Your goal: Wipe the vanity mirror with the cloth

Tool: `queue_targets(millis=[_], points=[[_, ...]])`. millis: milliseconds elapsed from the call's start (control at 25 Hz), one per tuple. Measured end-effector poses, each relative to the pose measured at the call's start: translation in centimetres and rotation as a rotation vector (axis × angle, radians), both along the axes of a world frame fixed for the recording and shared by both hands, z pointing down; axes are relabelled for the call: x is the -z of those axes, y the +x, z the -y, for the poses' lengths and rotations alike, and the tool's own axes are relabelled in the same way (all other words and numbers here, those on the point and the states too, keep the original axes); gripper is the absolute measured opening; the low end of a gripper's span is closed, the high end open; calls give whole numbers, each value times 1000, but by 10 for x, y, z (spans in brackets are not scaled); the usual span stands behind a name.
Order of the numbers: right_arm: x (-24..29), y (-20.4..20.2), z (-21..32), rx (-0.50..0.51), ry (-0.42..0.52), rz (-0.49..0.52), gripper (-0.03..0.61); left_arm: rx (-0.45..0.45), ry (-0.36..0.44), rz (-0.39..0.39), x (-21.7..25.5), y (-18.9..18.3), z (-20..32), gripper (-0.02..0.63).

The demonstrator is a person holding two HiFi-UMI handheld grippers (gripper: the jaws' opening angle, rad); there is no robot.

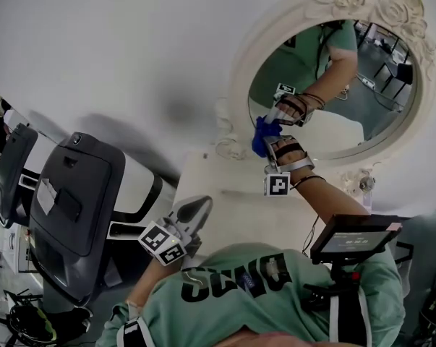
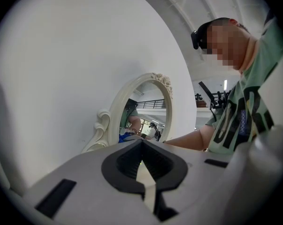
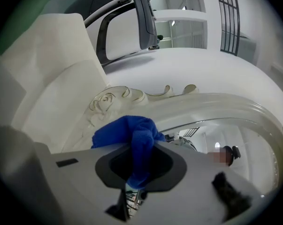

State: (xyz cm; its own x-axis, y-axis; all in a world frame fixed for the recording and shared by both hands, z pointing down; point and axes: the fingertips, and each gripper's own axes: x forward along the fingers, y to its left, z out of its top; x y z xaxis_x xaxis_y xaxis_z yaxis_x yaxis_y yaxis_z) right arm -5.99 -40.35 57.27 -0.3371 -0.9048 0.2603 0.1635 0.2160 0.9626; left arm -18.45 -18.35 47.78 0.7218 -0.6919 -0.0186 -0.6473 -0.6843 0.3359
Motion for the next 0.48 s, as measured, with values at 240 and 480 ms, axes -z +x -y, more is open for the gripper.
queue_targets(millis=[240, 480], points=[[71, -13, -24, 54, 33, 89, 48, -5, 71, -16, 25, -8, -4, 9], [252, -7, -28, 42, 319, 229, 48, -10, 125, -29, 43, -18, 0, 9]])
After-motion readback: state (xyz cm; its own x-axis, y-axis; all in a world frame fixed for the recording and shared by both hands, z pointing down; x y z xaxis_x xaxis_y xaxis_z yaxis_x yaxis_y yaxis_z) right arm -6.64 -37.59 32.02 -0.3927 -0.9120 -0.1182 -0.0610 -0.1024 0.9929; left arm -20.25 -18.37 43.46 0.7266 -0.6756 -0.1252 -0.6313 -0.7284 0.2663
